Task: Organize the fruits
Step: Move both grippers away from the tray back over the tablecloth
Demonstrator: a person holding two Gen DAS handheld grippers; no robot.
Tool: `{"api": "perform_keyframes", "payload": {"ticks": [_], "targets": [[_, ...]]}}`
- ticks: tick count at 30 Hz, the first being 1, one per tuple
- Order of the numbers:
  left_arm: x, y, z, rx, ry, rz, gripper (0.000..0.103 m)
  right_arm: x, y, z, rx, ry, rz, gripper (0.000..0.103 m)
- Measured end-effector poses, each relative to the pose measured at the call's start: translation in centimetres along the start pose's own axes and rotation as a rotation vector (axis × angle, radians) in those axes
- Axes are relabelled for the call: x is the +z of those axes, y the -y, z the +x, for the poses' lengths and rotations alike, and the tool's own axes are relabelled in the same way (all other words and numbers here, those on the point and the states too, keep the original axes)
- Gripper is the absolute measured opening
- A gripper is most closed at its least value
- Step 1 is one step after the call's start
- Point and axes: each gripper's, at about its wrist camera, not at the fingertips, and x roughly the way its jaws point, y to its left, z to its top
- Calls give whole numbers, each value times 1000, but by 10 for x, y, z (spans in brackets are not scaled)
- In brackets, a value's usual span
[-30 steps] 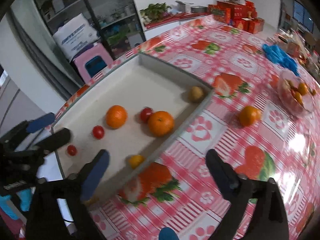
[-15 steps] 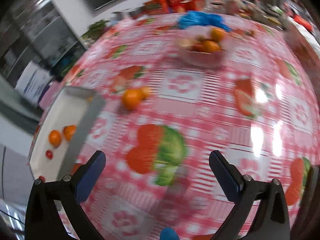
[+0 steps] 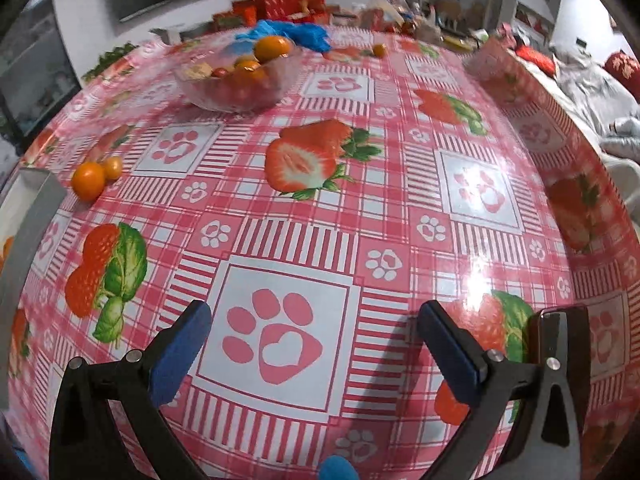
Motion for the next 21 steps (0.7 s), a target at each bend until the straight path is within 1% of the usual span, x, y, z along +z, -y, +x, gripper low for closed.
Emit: {"api": "perform_keyframes", "payload": {"ticks": [2, 4, 7, 11, 13, 17, 19, 20, 21], "targets": [[-15, 9, 34, -5, -63, -6, 103, -6, 1, -1, 11, 56, -16, 103], [-28, 16, 64, 13, -107, -17, 103, -7, 1, -3, 21, 64, -13, 103], [-36, 23, 90, 46, -108, -14, 103, -7, 0, -4, 18, 65, -14, 103], [-35, 29, 117, 95, -102, 23, 103, -7, 0, -4, 18, 64, -15, 103], [-35, 31, 132, 114, -115, 43, 103, -7, -1, -4, 18, 64, -15, 103], [-38, 29, 154, 123, -150, 39, 102, -7, 0, -4, 18, 64, -15, 103], [-39, 26, 164, 122, -180, 29, 82, -7, -1, -4, 19, 64, -15, 103], [-40, 25, 170, 110, -209, 23, 78, -7, -1, -4, 19, 65, -15, 103], [-42, 22, 175, 101, -215, 5, 74, -7, 0, -4, 19, 65, -15, 103]]}}
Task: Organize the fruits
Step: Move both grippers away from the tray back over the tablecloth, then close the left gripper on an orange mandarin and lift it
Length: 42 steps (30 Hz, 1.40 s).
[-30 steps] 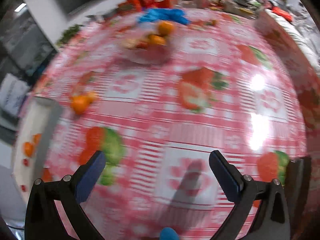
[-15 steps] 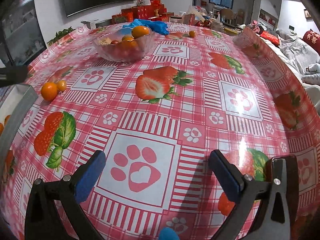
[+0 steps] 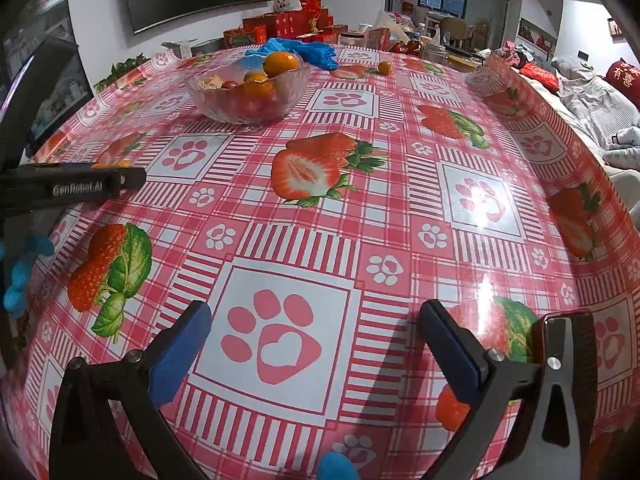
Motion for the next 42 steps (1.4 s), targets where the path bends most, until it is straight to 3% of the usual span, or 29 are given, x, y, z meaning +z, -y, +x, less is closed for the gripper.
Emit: {"api": "perform_keyframes", "payload": {"ticks": [2, 3, 6, 14, 26, 27, 30, 38, 42], "targets": [[0, -5, 2, -25, 14, -42, 67, 0, 0, 0, 0, 0, 0, 103], [1, -7, 3, -47, 15, -55, 55, 0, 0, 0, 0, 0, 0, 103], [2, 1, 2, -78, 21, -28, 32, 0, 0, 0, 0, 0, 0, 103], [-27, 13, -25, -81, 73, 36, 32, 0, 0, 0, 1, 0, 0, 103], [-71, 5, -60, -107, 98, -3, 33, 0, 0, 0, 1, 0, -1, 103], [-71, 6, -60, -104, 96, 1, 35, 0, 0, 0, 2, 0, -1, 103], [-70, 6, -53, -82, 75, -3, 60, 0, -1, 0, 2, 0, -1, 103], [-72, 0, -42, -95, 64, -34, 60, 0, 0, -1, 2, 0, -1, 103], [-69, 2, -41, -116, 67, -29, 35, 0, -2, -1, -1, 0, -1, 103]]}}
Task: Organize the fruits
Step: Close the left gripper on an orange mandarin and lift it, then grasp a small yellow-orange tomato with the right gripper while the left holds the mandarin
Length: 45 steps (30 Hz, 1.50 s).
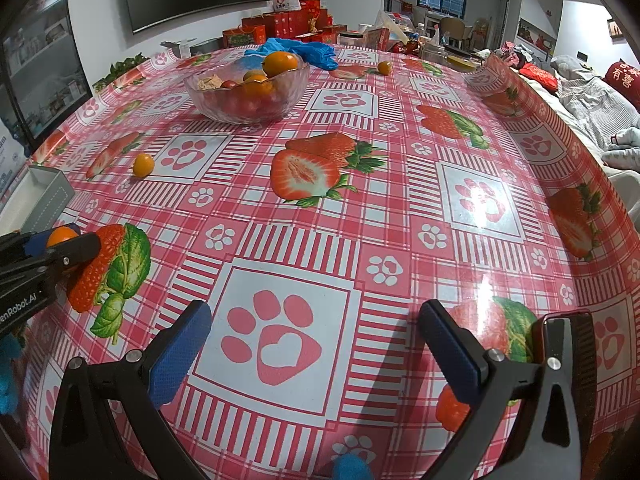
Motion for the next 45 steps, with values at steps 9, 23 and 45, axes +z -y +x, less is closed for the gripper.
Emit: {"api": "perform_keyframes", "payload": {"ticks": [9, 23, 45], "targets": [[-11, -4, -10, 6, -7, -1, 35, 16, -2, 7, 42, -78, 30, 103], [-49, -22, -34, 18, 26, -26, 35, 82, -99, 50, 161, -56, -48, 87], [-51, -21, -35, 27, 41, -29, 35, 52, -91, 23, 238, -45, -98, 21]]}}
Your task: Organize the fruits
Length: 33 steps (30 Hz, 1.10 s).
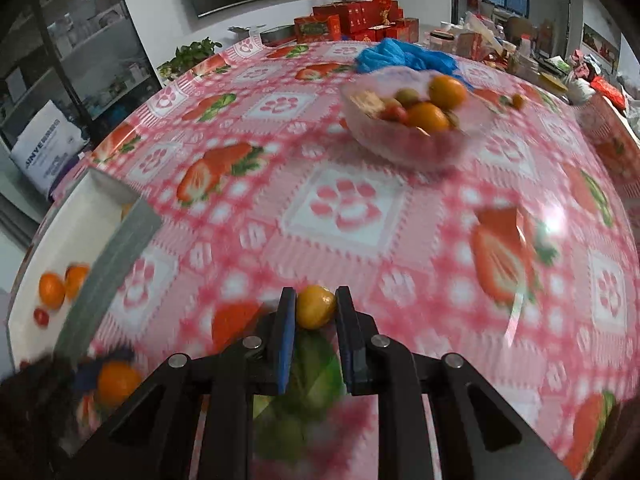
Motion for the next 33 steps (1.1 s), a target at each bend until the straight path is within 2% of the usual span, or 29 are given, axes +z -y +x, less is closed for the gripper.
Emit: {"api": "perform_keyframes", "payload": {"ticks": [10, 18, 33], "targets": [[-2, 2, -3, 24, -34, -11, 35, -55, 13, -40, 1, 3, -8, 21], [-8, 6, -9, 39, -48, -1, 35, -69, 13, -49, 12, 11, -6, 21], [-11, 7, -12, 40, -51, -1, 35, -75, 16, -53, 1, 22, 1, 21]]}}
